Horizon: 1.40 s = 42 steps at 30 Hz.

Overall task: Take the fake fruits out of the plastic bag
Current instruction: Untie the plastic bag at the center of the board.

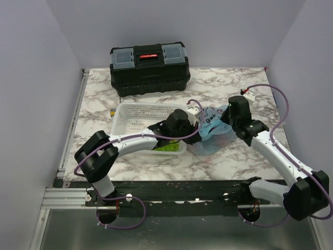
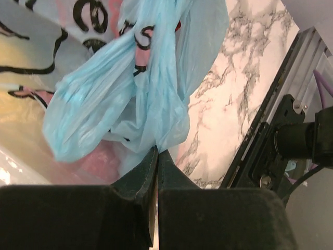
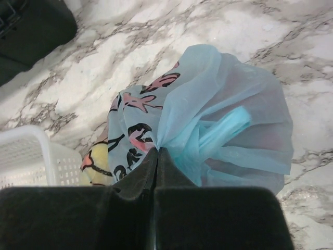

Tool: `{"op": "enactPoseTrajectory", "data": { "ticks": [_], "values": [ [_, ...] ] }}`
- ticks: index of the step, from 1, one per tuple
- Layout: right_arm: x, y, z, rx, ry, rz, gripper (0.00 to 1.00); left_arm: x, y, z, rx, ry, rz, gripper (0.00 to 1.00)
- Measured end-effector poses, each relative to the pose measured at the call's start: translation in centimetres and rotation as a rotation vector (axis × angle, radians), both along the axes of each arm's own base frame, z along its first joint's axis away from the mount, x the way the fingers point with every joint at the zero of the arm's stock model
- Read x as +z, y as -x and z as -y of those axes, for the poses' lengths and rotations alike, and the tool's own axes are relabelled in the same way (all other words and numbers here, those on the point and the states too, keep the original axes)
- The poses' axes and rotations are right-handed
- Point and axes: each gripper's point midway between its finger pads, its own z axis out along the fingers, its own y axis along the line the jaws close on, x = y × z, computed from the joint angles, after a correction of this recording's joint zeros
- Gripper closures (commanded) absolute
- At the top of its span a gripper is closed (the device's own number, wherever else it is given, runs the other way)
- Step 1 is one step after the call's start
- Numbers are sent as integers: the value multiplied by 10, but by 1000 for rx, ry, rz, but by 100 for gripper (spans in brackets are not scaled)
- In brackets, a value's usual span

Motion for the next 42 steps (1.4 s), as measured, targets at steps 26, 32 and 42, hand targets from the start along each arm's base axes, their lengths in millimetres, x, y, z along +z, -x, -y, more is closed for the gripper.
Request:
{"op": "enactPoseTrajectory", "data": {
  "ticks": [26,32,42],
  "values": [
    [45,24,2,81,-49,124,99,97,-7,20,-54,81,106,41],
    [50,28,0,102,-59,141,99,79,-19,34,-56,32,83,55],
    [46,28,1,100,-44,129,99,59,-19,32,-54,-27,47,100]
  ]
}}
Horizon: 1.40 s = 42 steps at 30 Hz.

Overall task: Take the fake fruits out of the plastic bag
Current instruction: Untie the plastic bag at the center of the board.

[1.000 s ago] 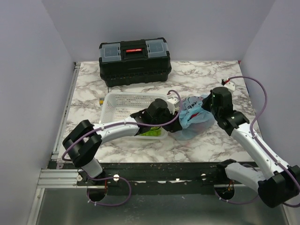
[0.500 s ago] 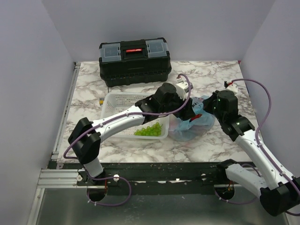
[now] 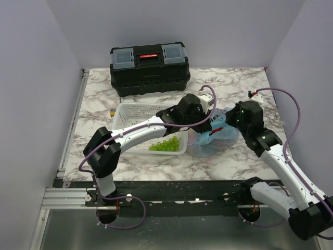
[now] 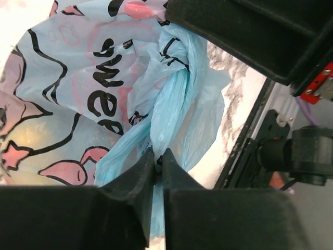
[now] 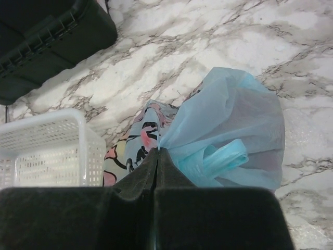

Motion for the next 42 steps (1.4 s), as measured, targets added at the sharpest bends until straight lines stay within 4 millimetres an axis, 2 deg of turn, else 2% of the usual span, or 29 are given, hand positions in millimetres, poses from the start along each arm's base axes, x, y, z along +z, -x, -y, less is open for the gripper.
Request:
{"op": "enactPoseTrajectory", "data": {
  "ticks": [4,9,13,16,19,22,25,28,31,33,36,40,42],
  "values": [
    [-13,-5,10,-60,45,-40,99,-6,2,-3,7,5,1,100],
    [-31,-12,27,-149,136,-121,99,-18,8,-17,20,-6,2,100],
    [-28,-18,41,-209,177,-130,99,-17,13,-24,25,7,9,100],
    [-22,-21,52,-253,190,-120,99,-24,19,-31,30,0,-8,100],
    [-21,-21,55,-258,192,-121,88,-28,21,-32,33,4,-31,100],
    [-18,-17,47,-207,163,-125,67,-27,22,-31,31,26,-50,100],
    [-6,-7,31,-113,104,-98,60,-20,22,-28,22,62,-65,100],
    [5,5,11,0,28,-82,47,-14,22,-25,16,92,-79,100],
    [6,15,-6,92,-33,-93,37,-10,22,-24,11,113,-89,100],
    [2,23,-16,148,-68,-105,37,-8,23,-23,5,125,-99,100],
    [-9,34,-25,204,-97,-135,45,-5,24,-22,-7,144,-119,100],
    [-20,39,-32,233,-124,-170,47,-2,27,-21,-22,160,-142,100],
    [-24,40,-34,238,-136,-179,51,-1,28,-21,-25,164,-147,100]
  ]
}}
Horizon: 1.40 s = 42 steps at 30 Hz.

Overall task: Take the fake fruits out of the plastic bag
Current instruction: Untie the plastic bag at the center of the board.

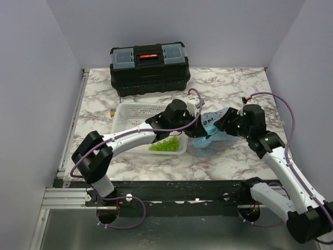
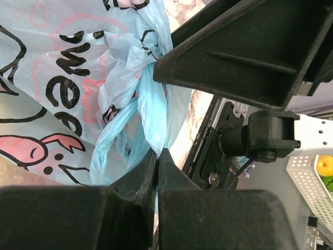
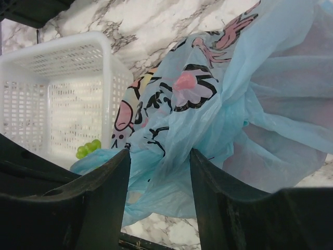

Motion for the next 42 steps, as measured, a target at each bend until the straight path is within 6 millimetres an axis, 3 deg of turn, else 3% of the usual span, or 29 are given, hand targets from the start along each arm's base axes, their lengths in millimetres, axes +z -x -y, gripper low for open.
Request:
{"op": "enactPoseTrajectory", "data": {
  "ticks": [3,17,25,29,32,35,42],
  "values": [
    [-7,1,-1,1,-10,-14,57,1,0,-1,0,5,-11,100],
    [-18,7,15,-90,8,-4,62,4,-2,-2,-2,23,-32,100],
    [-35,4,17,-141,-19,-17,87,7,-1,0,-3,37,-42,100],
    [-38,0,19,-184,-42,-8,93,9,-2,1,-1,44,-40,100],
    [-35,-7,31,-257,-20,17,99,8,-1,0,-1,44,-40,100],
    [-32,-11,42,-309,13,32,99,4,0,-2,0,37,-44,100],
    [3,-31,72,-460,123,111,99,1,5,-15,21,25,-18,100]
  ]
}}
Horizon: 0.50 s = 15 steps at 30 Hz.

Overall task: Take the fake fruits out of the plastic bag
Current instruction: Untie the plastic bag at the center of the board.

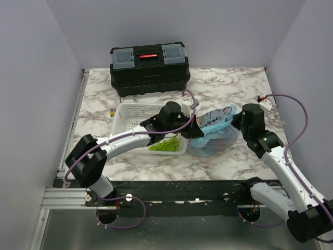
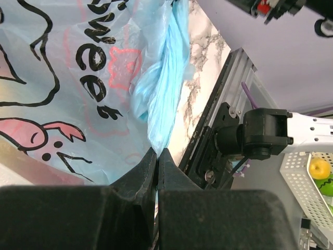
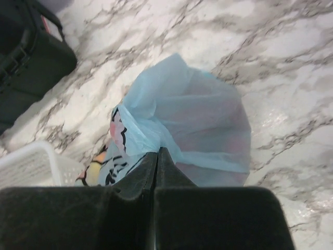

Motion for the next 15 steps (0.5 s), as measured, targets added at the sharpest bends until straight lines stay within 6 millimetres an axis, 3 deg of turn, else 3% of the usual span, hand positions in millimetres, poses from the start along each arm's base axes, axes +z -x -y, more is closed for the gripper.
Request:
{"op": "enactPoseTrajectory", "data": {
  "ticks": [9,15],
  "values": [
    [33,-8,28,-96,153,30,98,10,0,-4,9,14,35,100],
    [49,-10,12,13,143,22,66,5,1,-6,5,-4,29,100]
  ]
}}
